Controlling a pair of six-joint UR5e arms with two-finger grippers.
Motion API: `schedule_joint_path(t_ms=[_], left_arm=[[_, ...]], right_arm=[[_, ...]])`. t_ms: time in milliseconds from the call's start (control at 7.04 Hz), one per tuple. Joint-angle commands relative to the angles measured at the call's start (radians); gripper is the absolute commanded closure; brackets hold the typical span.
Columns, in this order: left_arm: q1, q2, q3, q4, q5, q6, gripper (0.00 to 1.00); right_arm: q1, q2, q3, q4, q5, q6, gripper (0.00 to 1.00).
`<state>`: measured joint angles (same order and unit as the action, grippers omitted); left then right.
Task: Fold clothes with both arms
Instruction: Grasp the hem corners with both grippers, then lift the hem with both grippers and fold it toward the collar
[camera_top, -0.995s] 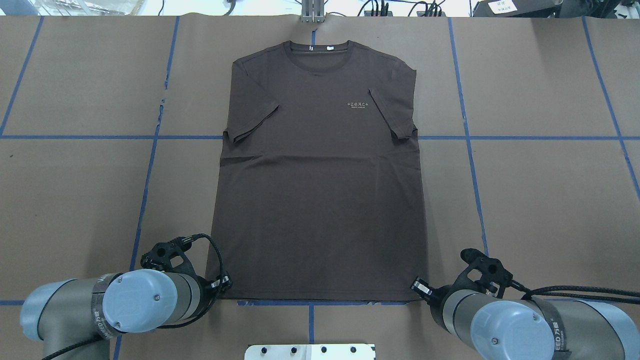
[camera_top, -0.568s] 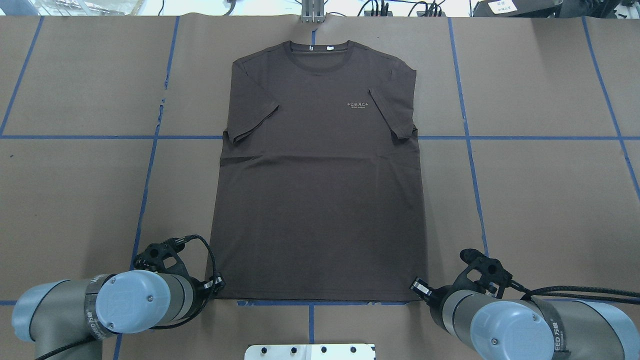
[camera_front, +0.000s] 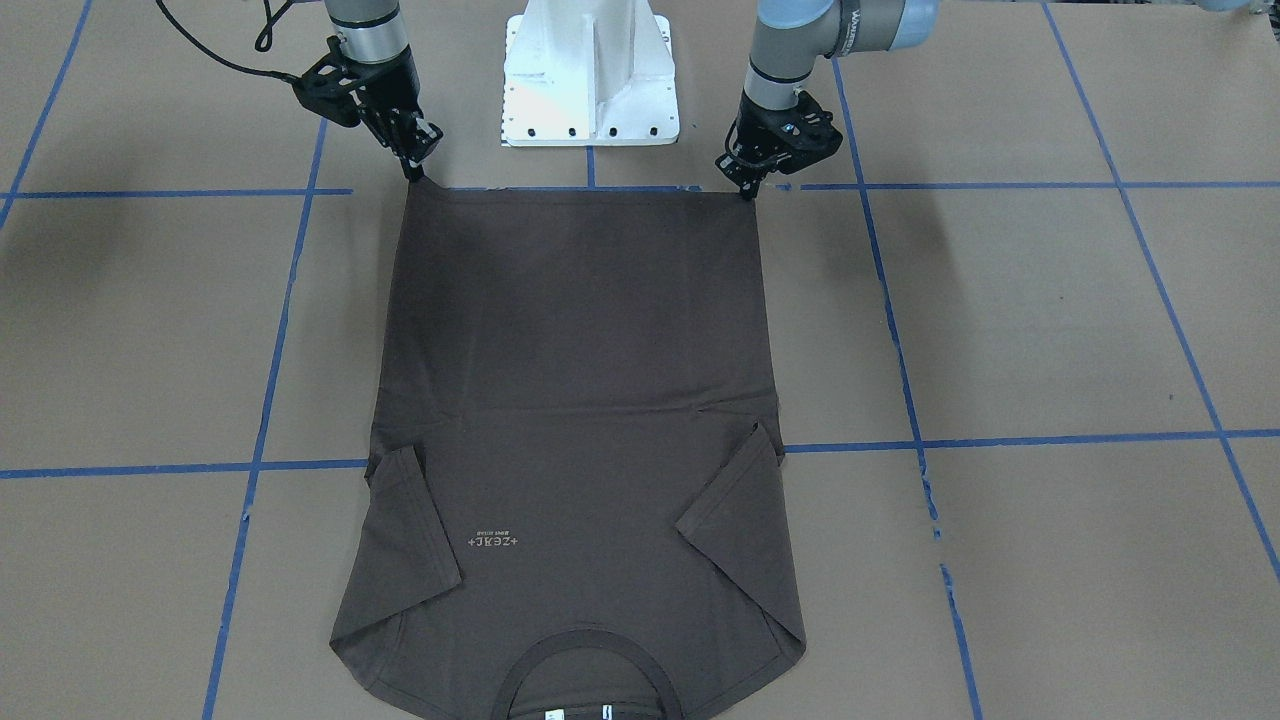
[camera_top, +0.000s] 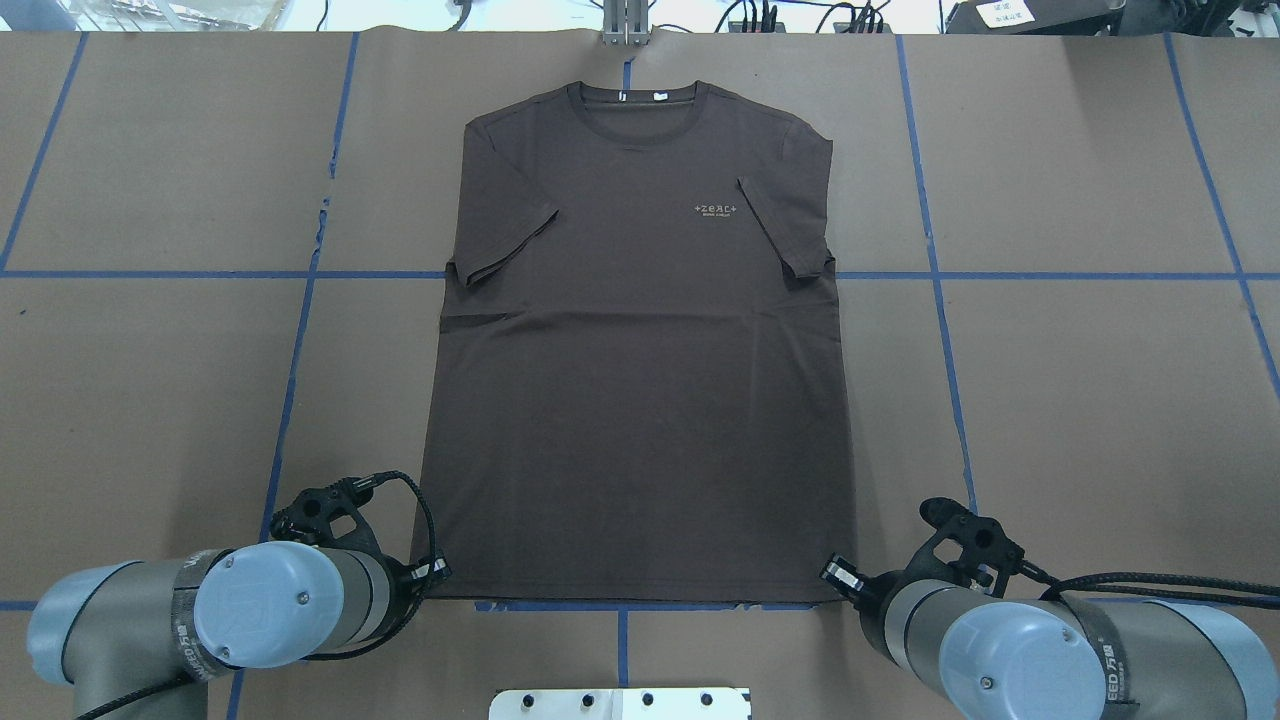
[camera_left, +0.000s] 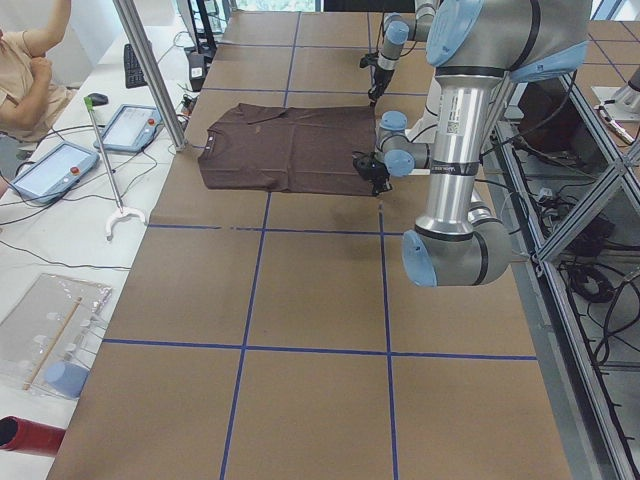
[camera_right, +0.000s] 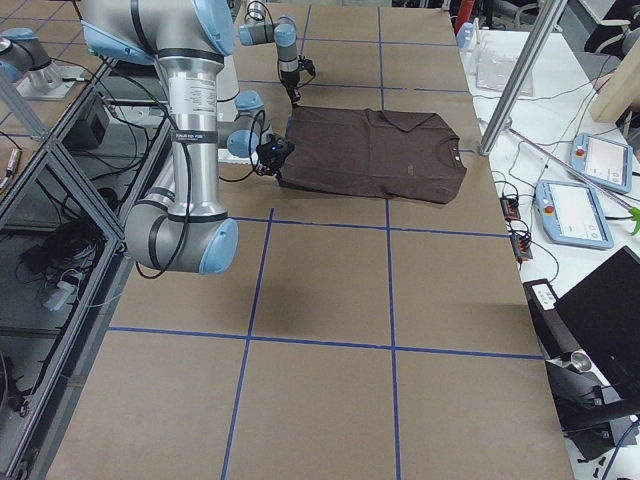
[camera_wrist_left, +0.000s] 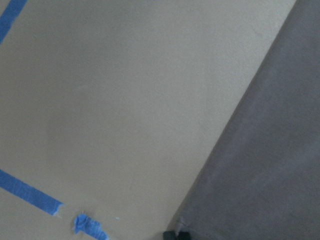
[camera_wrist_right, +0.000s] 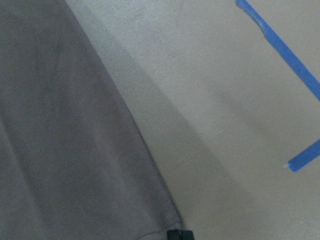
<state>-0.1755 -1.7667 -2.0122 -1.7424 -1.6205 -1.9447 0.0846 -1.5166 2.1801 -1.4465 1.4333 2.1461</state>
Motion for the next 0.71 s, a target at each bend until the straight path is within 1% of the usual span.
schedule_joint_path(t_ms=[0, 142, 284, 426, 568], left_arm=[[0.001, -0.004, -0.048, 0.000, -0.048, 0.000, 1.00], [-0.001, 0.006, -0.097, 0.000, -0.051, -0.005, 1.00], [0.001, 0.010, -0.140, 0.001, -0.052, -0.013, 1.00], [0.002, 0.015, -0.169, 0.001, -0.053, -0.014, 1.00], [0.008, 0.030, -0.215, 0.001, -0.056, -0.014, 1.00]], right_arm=[[0.001, 0.000, 0.003, 0.000, -0.001, 0.000, 1.00], [0.003, -0.004, 0.029, 0.002, 0.002, 0.000, 1.00], [-0.017, -0.031, 0.096, -0.002, 0.015, 0.000, 1.00], [-0.061, -0.095, 0.171, -0.002, 0.016, 0.000, 1.00], [-0.095, -0.137, 0.228, 0.000, 0.016, 0.000, 1.00]])
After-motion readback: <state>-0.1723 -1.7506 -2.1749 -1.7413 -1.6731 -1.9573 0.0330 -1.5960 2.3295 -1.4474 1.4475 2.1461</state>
